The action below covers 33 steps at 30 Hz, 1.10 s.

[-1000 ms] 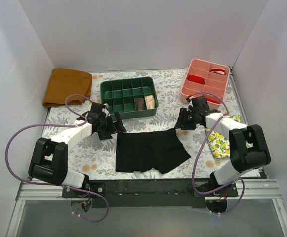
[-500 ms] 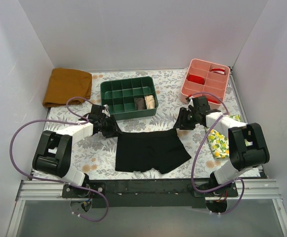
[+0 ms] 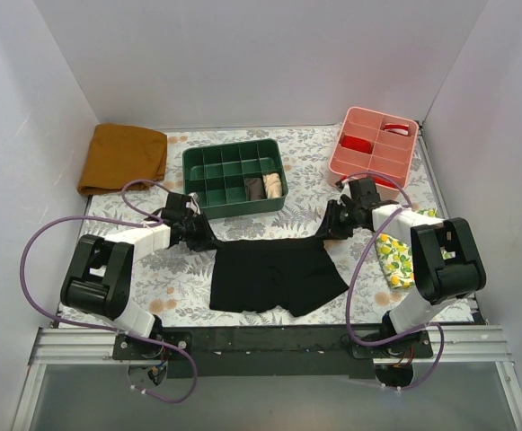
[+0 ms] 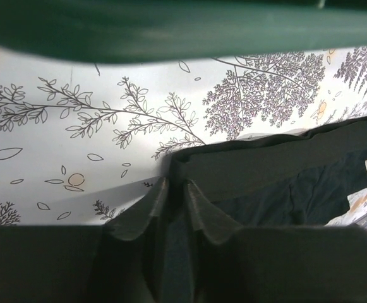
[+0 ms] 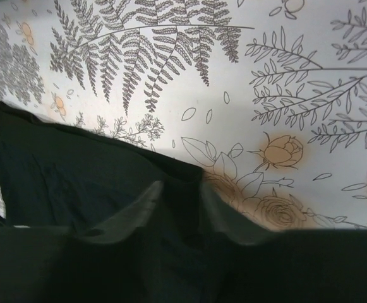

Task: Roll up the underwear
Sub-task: Flatten out the underwear at the center of the board.

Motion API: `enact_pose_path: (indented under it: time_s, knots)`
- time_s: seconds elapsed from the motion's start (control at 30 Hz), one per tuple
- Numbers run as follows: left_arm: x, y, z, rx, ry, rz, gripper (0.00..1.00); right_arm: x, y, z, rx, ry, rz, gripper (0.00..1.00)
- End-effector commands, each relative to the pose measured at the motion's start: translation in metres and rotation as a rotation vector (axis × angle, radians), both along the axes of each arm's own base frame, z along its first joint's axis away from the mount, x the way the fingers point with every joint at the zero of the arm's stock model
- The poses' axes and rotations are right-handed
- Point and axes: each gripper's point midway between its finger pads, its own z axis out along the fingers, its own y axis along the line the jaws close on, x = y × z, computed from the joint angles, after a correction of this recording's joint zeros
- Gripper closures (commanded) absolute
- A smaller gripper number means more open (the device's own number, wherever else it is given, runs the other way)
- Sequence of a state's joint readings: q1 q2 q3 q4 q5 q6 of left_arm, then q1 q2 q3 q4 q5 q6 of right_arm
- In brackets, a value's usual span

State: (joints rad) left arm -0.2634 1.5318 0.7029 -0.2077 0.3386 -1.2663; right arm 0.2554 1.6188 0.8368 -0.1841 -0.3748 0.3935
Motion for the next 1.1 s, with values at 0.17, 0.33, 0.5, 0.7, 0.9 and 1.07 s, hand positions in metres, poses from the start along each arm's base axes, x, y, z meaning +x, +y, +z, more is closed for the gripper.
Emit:
enact_pose_path:
  time_s: [0.17, 0.33, 0.5, 0.7, 0.9, 1.07]
  knots:
    - [0.006, -0.007, 0.023, -0.055, -0.071, -0.029, 1.0, 0.008, 0.013, 0.03, 0.098, -0.119, 0.059, 0.99]
    - [0.009, -0.004, 0.056, -0.051, -0.16, -0.029, 1.0, 0.002, 0.013, 0.077, 0.132, -0.261, 0.077, 0.99]
    - [-0.002, 0.001, 0.112, -0.07, -0.271, -0.019, 1.0, -0.021, 0.012, 0.11, 0.169, -0.357, 0.112, 0.99]
    - [-0.032, 0.013, 0.154, -0.059, -0.271, 0.012, 1.0, -0.068, 0.021, 0.171, 0.328, -0.51, 0.179, 0.99]
    - [-0.071, 0.006, 0.214, -0.207, -0.36, 0.008, 1.0, -0.121, 0.022, 0.215, 0.375, -0.632, 0.265, 0.99]
    - [-0.103, 0.004, 0.248, -0.297, -0.393, -0.003, 1.0, -0.148, 0.023, 0.253, 0.466, -0.71, 0.315, 0.99]
